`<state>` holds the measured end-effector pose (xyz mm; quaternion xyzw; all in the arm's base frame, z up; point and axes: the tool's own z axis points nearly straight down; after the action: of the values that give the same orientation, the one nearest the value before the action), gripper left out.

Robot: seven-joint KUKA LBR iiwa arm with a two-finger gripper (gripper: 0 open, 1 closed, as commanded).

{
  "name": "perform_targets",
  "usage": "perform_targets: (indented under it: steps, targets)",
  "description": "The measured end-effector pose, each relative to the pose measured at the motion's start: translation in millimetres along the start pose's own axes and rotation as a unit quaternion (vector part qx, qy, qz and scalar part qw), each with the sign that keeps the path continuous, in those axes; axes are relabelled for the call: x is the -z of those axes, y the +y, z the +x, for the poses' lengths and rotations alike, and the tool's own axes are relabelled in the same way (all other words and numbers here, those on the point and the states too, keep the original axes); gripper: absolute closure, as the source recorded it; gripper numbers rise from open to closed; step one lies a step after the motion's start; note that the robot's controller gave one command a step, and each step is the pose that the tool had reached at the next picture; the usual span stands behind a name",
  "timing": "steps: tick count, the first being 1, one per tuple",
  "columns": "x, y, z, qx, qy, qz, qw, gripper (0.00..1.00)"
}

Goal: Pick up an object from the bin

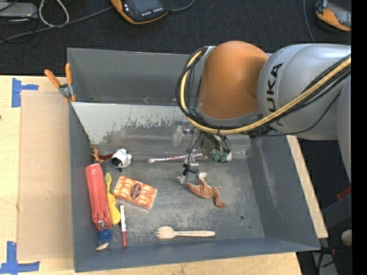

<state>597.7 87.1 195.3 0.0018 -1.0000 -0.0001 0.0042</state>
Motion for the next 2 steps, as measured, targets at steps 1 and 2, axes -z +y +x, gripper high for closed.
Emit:
perform_targets:
  steps: [1,2]
  targets:
    - [4.7,-0.4,-1.6,-0.001,-0.0040,0.000,1.0000,0.00]
    - [-4.7,-49.7,14.9,-0.037,-0.0028,-0.001,0.9993,0.00]
